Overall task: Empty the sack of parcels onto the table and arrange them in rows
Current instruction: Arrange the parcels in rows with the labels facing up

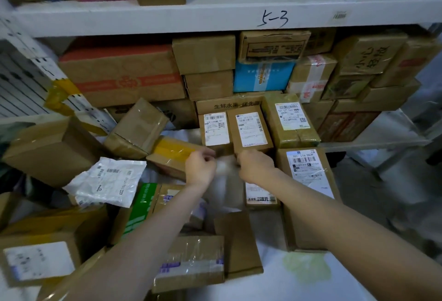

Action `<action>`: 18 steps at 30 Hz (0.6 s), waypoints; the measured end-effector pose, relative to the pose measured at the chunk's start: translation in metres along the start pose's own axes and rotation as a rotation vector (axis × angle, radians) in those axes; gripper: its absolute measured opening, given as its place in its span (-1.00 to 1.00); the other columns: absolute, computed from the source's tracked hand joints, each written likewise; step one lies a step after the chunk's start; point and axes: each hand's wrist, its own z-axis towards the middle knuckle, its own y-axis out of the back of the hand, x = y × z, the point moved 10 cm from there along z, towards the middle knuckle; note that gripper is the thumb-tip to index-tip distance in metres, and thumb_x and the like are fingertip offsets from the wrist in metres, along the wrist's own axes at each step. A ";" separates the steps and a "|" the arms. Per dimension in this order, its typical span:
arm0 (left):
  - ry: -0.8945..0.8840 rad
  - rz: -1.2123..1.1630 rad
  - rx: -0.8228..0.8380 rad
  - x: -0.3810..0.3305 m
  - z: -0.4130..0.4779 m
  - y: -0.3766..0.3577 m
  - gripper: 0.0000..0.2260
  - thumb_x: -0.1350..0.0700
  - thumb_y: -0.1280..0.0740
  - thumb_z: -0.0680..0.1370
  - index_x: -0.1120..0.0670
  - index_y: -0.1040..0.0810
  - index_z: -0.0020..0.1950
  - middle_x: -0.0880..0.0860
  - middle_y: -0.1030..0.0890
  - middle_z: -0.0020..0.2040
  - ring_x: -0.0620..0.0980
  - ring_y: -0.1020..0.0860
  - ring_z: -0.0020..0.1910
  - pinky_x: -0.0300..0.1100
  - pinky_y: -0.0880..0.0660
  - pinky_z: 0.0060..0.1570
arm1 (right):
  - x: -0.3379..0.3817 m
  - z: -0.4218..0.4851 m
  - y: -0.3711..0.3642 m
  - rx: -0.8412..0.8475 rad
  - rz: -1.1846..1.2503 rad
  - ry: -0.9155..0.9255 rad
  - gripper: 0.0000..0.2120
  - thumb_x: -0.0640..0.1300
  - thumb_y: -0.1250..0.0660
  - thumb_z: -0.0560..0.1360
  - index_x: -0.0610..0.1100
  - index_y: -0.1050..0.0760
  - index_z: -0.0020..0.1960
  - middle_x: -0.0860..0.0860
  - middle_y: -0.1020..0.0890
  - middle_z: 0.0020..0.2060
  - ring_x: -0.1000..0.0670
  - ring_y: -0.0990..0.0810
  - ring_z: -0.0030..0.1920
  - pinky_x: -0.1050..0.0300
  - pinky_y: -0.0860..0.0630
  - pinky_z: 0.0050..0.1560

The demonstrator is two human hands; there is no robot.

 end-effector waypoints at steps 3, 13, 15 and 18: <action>-0.002 0.048 -0.099 0.005 0.006 0.048 -0.79 0.28 -0.27 0.52 0.15 -0.62 0.08 0.11 -0.66 0.02 0.06 -0.58 0.03 -0.19 -0.43 -0.02 | 0.053 0.019 0.008 -0.132 0.163 0.154 -0.62 -0.12 -0.34 0.46 -0.11 -0.42 0.26 -0.13 -0.53 0.15 -0.18 -0.52 0.17 0.02 -0.50 0.01; 0.082 0.337 0.459 0.076 -0.026 0.041 -0.70 -0.03 -0.45 0.41 0.03 -0.62 0.10 -0.05 -0.63 0.05 -0.05 -0.58 0.08 -0.23 -0.50 0.01 | 0.133 0.074 -0.042 -0.024 -0.010 0.279 -0.06 0.12 -0.53 0.28 -0.06 -0.08 0.47 -0.18 -0.32 0.34 -0.22 -0.32 0.34 -0.13 -0.40 0.25; 0.115 0.343 0.496 0.081 -0.025 0.043 -0.73 -0.05 -0.45 0.42 0.01 -0.63 0.08 -0.04 -0.65 0.03 -0.08 -0.58 0.01 -0.22 -0.51 -0.01 | 0.133 0.072 -0.039 -0.018 -0.014 0.284 -0.06 0.16 -0.52 0.26 -0.02 -0.11 0.48 -0.15 -0.33 0.33 -0.20 -0.32 0.33 -0.12 -0.41 0.23; 0.106 0.331 0.438 0.080 -0.016 0.053 -0.88 -0.02 -0.41 0.48 0.01 -0.62 -0.09 -0.04 -0.63 -0.10 -0.11 -0.56 -0.13 -0.23 -0.47 -0.11 | 0.121 0.061 -0.016 0.051 0.033 0.303 -0.10 0.13 -0.51 0.24 0.05 -0.18 0.48 -0.09 -0.36 0.30 -0.15 -0.34 0.31 -0.09 -0.44 0.21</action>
